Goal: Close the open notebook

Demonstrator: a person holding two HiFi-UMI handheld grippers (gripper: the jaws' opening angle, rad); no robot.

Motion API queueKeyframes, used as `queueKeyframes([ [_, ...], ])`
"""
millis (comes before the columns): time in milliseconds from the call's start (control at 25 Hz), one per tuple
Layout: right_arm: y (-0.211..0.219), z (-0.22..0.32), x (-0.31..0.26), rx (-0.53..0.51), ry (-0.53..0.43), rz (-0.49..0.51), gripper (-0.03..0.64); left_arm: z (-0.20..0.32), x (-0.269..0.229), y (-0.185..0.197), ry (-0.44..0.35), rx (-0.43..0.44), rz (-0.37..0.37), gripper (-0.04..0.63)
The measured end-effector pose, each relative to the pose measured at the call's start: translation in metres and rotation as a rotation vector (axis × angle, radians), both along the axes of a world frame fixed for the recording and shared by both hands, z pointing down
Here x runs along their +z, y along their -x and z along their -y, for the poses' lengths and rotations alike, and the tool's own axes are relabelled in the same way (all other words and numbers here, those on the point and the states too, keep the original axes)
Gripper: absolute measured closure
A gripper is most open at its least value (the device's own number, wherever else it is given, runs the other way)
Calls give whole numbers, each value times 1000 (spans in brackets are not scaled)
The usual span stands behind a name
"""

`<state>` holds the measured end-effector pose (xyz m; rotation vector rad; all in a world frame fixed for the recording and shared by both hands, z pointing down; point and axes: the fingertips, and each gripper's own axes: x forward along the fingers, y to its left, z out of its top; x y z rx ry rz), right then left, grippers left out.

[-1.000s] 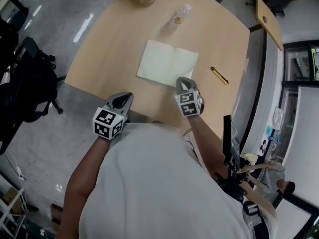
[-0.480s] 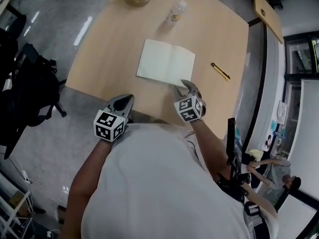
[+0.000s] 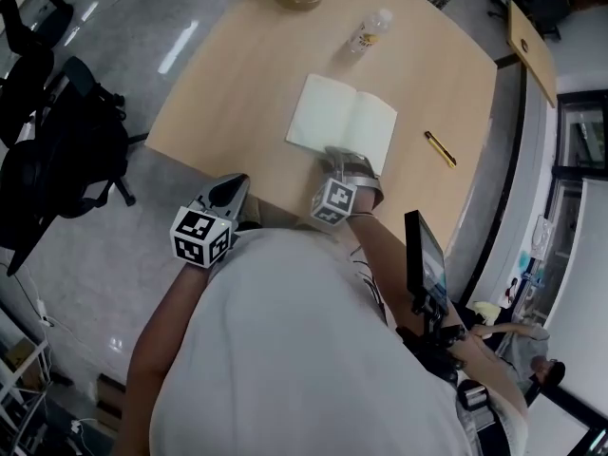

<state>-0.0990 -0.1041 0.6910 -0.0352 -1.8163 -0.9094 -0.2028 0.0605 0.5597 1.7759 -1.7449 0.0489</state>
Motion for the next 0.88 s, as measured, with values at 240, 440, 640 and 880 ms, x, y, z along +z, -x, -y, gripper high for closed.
queueKeyframes([
  [240, 9, 5, 3, -12, -117, -8, 483, -10, 1, 15, -5, -22, 8, 589],
  [440, 17, 8, 3, -7, -183, 6, 483, -10, -2, 19, -20, -9, 6, 589],
  [640, 25, 3, 5, -22, -198, 3, 517, -13, 3, 24, -5, 6, -4, 589],
  [880, 13, 0, 5, 90, -117, 81, 572, -7, 5, 26, -8, 49, -6, 589],
])
